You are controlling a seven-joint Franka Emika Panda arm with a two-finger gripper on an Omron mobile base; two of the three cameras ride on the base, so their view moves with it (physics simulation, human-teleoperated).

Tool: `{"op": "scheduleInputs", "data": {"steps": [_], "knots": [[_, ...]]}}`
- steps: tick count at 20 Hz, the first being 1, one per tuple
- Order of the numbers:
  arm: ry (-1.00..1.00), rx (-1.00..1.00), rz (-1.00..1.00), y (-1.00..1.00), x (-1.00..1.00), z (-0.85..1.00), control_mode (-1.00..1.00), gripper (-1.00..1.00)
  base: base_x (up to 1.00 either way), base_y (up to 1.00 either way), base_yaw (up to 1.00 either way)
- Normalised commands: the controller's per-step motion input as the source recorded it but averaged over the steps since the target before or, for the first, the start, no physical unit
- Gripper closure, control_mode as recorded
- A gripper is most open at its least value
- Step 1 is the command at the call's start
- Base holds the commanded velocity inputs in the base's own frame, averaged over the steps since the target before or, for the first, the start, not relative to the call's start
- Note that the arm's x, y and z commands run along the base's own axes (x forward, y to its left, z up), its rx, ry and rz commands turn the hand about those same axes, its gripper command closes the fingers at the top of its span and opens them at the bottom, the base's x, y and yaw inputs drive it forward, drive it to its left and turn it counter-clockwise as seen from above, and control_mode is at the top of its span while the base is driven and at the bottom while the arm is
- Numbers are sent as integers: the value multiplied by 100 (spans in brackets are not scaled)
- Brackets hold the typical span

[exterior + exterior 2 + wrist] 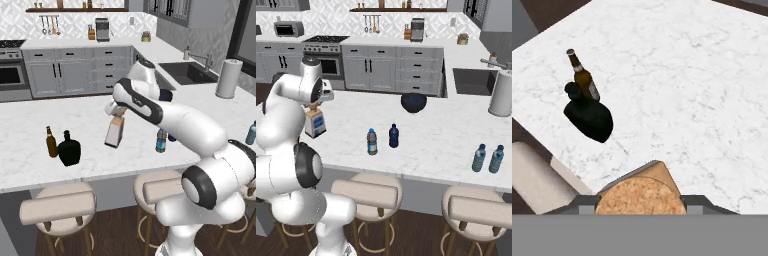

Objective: Move the plastic bottles in the middle to the plastics group, and the glass bottles in the middle to the glass group.

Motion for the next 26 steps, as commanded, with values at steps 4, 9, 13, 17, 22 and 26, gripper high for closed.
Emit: {"op": "scheduleInputs", "data": {"steps": [4, 9, 13, 17, 22, 26], "knots": [[8, -2, 6, 76, 97, -72, -100, 100, 0, 0, 0], [14, 0, 7, 50, 56, -7, -100, 100, 0, 0, 0], [10, -5, 4, 46, 19, -19, -100, 100, 0, 0, 0], [0, -9, 0, 36, 20, -38, -100, 100, 0, 0, 0], [0, -5, 0, 13, 17, -28, -100, 100, 0, 0, 0], [0, -1, 0, 2, 4, -34, -100, 100, 0, 0, 0]]}}
